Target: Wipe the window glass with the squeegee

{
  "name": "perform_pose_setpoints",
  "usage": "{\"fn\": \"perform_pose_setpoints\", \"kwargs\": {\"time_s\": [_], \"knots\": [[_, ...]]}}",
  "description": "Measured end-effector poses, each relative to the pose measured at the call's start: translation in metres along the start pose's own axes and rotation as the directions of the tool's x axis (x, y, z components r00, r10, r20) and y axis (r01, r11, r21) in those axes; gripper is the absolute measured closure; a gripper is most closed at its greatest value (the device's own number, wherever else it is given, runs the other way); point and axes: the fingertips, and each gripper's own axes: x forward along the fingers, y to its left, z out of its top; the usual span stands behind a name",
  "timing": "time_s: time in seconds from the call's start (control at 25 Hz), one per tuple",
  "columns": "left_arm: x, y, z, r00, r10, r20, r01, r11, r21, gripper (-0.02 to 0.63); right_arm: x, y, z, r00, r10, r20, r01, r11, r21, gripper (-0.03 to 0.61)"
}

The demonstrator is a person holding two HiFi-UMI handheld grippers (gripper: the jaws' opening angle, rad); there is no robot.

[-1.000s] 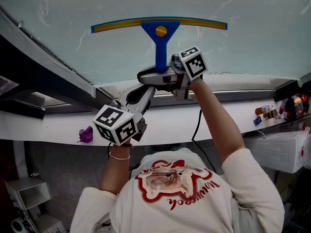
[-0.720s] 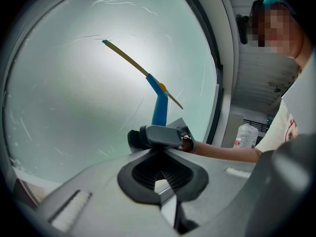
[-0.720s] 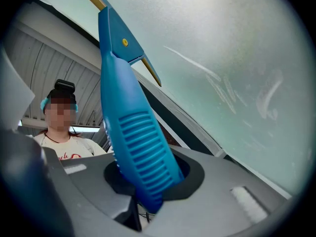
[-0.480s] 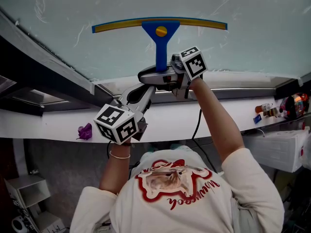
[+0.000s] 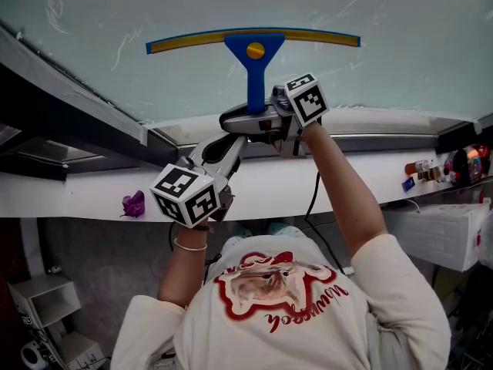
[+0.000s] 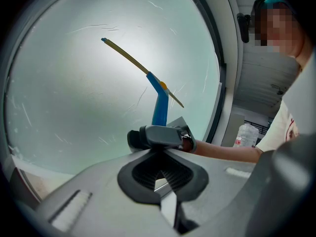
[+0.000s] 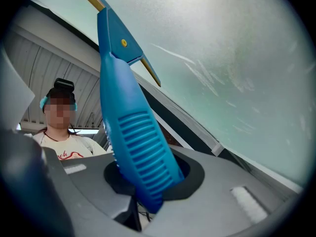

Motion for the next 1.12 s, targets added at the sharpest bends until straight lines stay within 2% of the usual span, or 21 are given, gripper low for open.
{"fn": "perform_pose_setpoints", "kwargs": {"time_s": [1.12], "knots": [[0.005, 0.007, -0.030, 0.999, 0.014, -0.044, -0.016, 0.999, -0.047, 0.612, -0.006, -0.019, -0.026, 1.000, 0.006, 0.007, -0.006, 0.998, 0.067, 0.491]]}}
